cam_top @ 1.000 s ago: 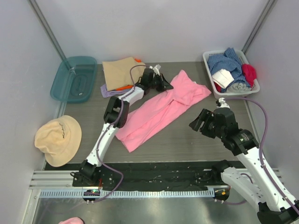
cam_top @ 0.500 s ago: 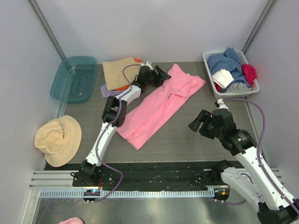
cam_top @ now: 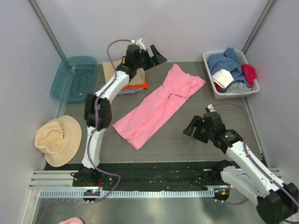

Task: Fold and stack the t-shirts
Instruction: Fold the tshirt

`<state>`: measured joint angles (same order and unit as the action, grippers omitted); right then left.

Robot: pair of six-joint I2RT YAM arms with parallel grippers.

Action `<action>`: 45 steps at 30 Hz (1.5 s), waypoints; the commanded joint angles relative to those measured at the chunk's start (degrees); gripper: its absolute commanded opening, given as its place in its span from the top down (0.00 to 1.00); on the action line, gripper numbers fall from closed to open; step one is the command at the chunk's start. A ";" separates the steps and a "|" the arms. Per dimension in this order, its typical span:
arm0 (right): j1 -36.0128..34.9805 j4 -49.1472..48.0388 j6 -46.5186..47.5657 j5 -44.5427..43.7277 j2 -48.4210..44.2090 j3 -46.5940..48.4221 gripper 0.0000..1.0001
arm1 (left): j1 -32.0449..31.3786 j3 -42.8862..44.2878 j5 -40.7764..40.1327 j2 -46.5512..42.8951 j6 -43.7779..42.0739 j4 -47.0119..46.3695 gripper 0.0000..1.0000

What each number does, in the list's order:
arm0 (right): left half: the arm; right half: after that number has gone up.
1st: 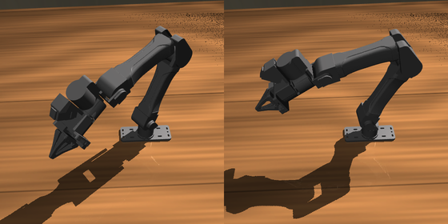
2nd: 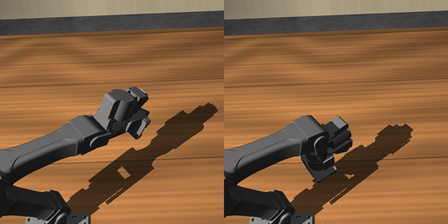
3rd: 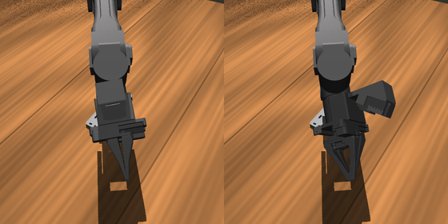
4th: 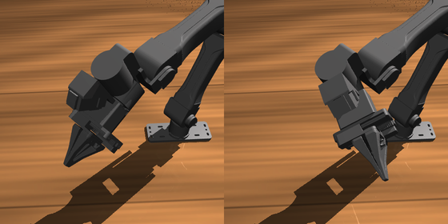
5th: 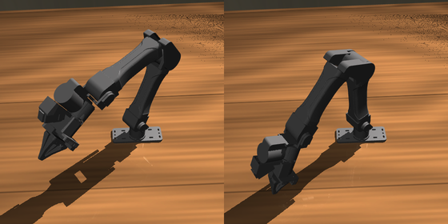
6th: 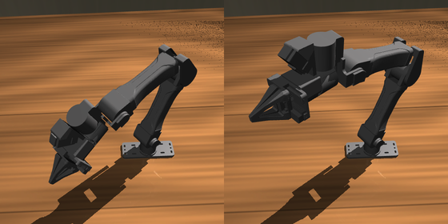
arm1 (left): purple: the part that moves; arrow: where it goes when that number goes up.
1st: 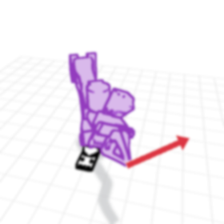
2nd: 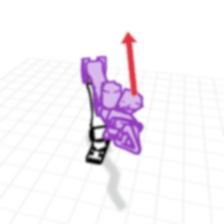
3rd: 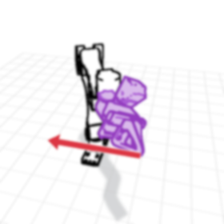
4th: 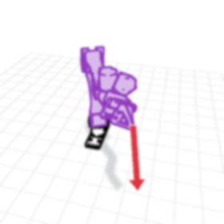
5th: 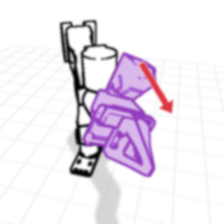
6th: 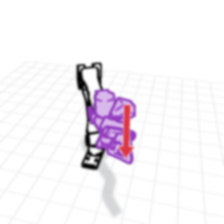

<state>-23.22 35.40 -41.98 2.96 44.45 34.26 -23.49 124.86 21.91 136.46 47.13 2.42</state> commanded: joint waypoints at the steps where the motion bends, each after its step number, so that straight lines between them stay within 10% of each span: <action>1: -1.29 -9.64 -2.58 2.40 3.45 -3.50 0.30 | 0.11 -14.74 -7.13 -22.08 -14.77 11.80 0.00; 9: -15.25 -19.05 -9.69 -7.77 13.90 -3.34 0.30 | -2.18 -54.58 -24.02 -57.51 -21.47 19.29 0.00; 15: -25.02 -25.02 -15.32 -15.34 25.05 0.54 0.30 | -2.36 -67.97 -26.04 -72.28 -20.07 23.59 0.00; 28: -39.61 -35.13 -32.81 -31.79 41.33 6.43 0.30 | -2.36 -71.68 -26.22 -82.67 -20.33 30.98 0.00; 45: -40.67 -39.09 -40.03 -31.62 55.48 13.37 0.37 | -2.35 -72.74 -25.69 -85.92 -20.24 33.18 0.00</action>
<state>-63.66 -3.70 -80.25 -27.42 96.75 46.02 -25.87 52.23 -3.62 52.18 27.81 34.98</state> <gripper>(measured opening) 0.677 0.996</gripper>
